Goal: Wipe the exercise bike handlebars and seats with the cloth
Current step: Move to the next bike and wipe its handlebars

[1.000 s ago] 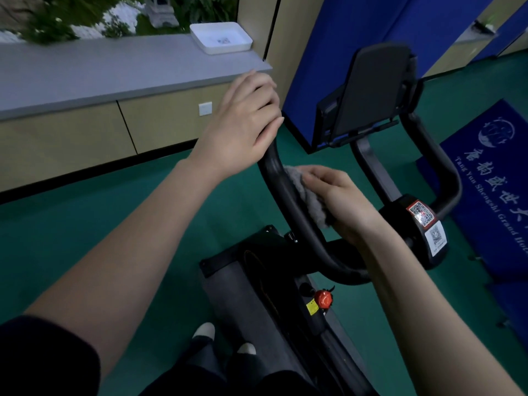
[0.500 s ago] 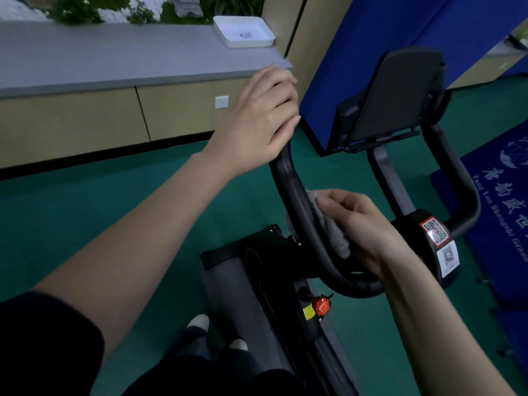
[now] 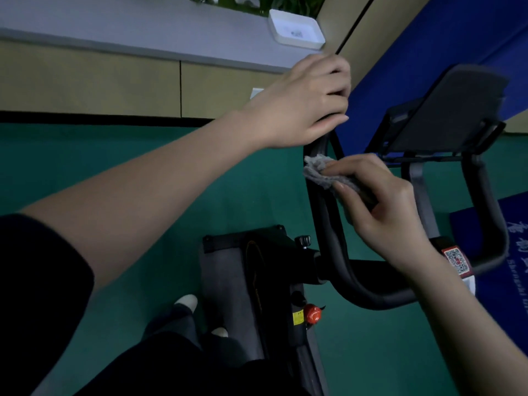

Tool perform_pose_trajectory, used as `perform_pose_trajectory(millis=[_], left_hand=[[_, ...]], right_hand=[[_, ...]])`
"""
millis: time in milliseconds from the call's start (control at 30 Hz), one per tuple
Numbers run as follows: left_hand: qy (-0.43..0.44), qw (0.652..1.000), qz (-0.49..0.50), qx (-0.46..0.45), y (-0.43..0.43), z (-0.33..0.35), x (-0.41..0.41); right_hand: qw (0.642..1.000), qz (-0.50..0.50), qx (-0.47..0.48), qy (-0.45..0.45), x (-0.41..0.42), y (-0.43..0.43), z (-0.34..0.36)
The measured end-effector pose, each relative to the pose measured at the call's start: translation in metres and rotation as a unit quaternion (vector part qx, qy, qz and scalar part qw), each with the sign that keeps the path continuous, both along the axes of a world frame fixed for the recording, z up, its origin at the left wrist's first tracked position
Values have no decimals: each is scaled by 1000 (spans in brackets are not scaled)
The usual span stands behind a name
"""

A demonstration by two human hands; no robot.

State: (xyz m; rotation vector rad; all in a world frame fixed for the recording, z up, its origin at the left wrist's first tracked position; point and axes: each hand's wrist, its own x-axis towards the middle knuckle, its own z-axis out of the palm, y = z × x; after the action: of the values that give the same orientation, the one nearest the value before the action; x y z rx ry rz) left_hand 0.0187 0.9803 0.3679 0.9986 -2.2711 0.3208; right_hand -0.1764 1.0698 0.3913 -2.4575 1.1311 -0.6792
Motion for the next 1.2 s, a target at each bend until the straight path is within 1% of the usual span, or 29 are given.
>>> perform_pose_trajectory(millis=[100,200,267,400,533,633,767,867,1033,1100,1200], left_hand=[[-71,997,19,-35,1,1,1],[-124,991,19,-37,2,4,1],[-131,990,17,-38,3,4,2],[-107,993,13,-44,4,2,-1],[-107,993,-6,-54,-1,2,3],[-107,992,-34,-57,-8,1,8],[-94,991,-70,-60,-19,3,11],[-84,991,-99,-37,-25,2,13],[-50,990,-129,-27,-26,0,13],[-36,989,-143,-25,-27,-1,14],[-39,985,-167,-33,-33,-2,14]], right_hand=[[1000,-28,-4,-6,-4,9,-4],[997,-68,-24,-33,-5,30,-14],[995,-85,-31,-48,-6,41,-21],[985,-144,-25,-87,-5,54,-25],[958,-253,-27,-133,17,65,-29],[917,-356,-63,-170,42,71,-36],[842,-478,-131,-213,78,74,-48],[790,-555,-186,-186,97,71,-56],[724,-638,-243,-95,104,66,-63],[696,-665,-255,-93,114,66,-67],[651,-690,-291,-125,135,54,-73]])
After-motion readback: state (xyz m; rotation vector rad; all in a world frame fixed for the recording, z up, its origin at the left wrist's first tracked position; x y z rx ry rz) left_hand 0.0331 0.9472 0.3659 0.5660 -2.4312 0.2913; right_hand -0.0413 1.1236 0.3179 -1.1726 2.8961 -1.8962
